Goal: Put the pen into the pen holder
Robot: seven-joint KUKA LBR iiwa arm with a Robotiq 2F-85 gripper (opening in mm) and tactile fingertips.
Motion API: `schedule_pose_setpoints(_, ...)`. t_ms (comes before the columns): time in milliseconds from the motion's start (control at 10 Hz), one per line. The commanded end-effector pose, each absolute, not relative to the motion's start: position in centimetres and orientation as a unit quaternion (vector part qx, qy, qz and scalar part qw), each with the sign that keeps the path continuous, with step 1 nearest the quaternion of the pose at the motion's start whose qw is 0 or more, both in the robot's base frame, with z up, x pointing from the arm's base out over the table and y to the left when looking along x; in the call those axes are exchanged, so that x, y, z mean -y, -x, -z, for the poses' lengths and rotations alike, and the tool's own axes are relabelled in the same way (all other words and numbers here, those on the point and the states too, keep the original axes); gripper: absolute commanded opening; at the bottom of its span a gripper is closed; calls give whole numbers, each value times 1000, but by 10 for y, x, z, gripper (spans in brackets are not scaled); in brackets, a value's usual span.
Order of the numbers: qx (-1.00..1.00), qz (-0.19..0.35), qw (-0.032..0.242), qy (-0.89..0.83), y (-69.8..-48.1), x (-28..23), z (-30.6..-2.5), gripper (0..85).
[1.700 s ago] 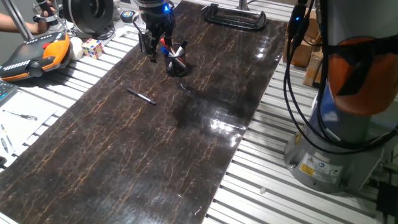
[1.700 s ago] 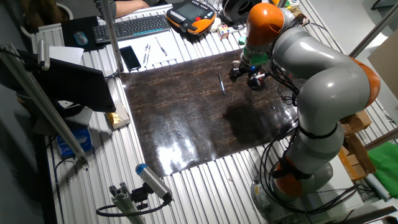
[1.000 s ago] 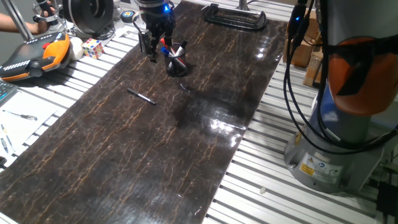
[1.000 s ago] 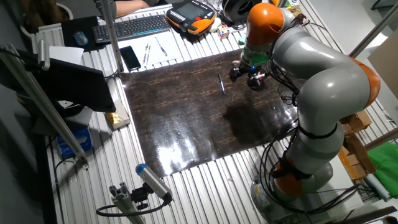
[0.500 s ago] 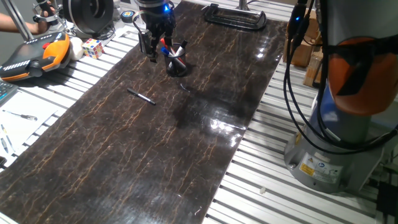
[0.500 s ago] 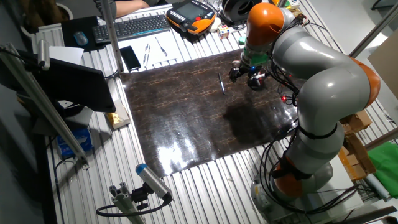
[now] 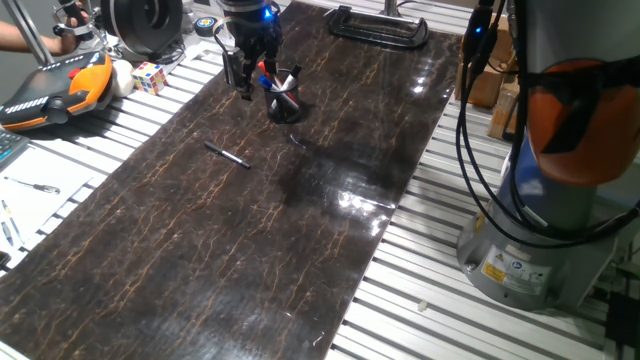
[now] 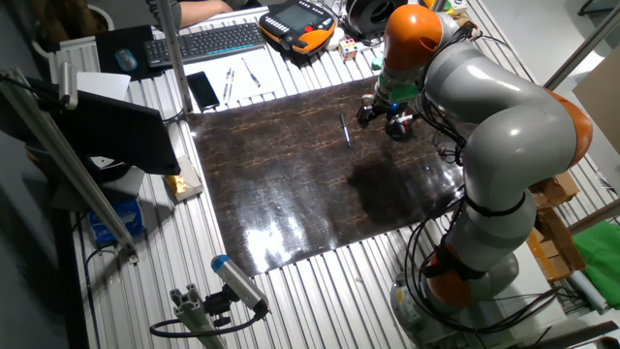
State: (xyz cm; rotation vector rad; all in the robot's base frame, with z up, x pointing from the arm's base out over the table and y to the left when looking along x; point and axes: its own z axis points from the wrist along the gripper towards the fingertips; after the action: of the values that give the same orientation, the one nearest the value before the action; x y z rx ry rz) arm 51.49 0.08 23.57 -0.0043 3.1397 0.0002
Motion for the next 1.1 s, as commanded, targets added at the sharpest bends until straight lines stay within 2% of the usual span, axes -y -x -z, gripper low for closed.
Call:
schedule_pose_setpoints(0, -980, 39, -135, 139, -515, -1, -236, 13)
schedule_pose_setpoints(1000, -980, 39, -132, 143, -514, -1, -236, 13)
